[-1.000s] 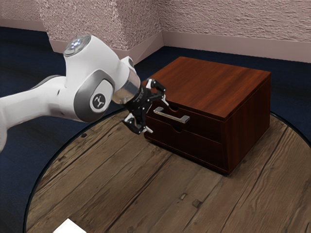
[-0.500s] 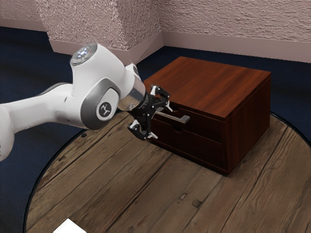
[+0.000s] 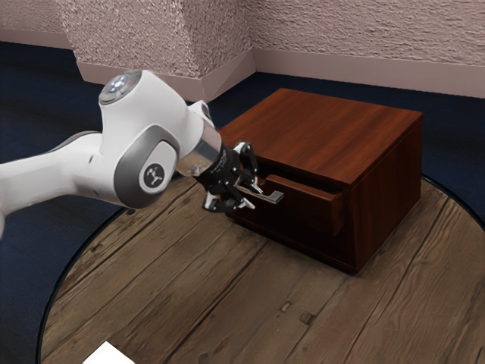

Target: Pull the drawer handle with one arm to open the drawer

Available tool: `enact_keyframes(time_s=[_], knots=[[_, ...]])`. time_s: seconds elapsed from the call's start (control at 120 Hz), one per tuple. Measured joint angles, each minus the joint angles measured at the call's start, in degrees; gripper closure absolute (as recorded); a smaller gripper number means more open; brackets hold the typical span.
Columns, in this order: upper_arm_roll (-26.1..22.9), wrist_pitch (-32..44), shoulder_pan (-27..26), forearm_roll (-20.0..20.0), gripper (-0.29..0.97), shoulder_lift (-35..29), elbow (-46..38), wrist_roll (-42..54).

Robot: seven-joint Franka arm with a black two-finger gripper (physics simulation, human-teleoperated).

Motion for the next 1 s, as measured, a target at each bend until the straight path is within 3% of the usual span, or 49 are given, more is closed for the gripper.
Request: enact_keyframes(time_s=[0.15, 0.4, 1.0], knots=[[0.05, -0.08, 0.74, -0.01, 0.71, -1.73, -1.46, -0.10], [0.20, 0.38, 1.02, 0.16, 0.78, -6.98, -7.77, -0.30], [0.25, 2.18, 2.33, 0.33, 0.79, -22.63, -23.35, -0.67]])
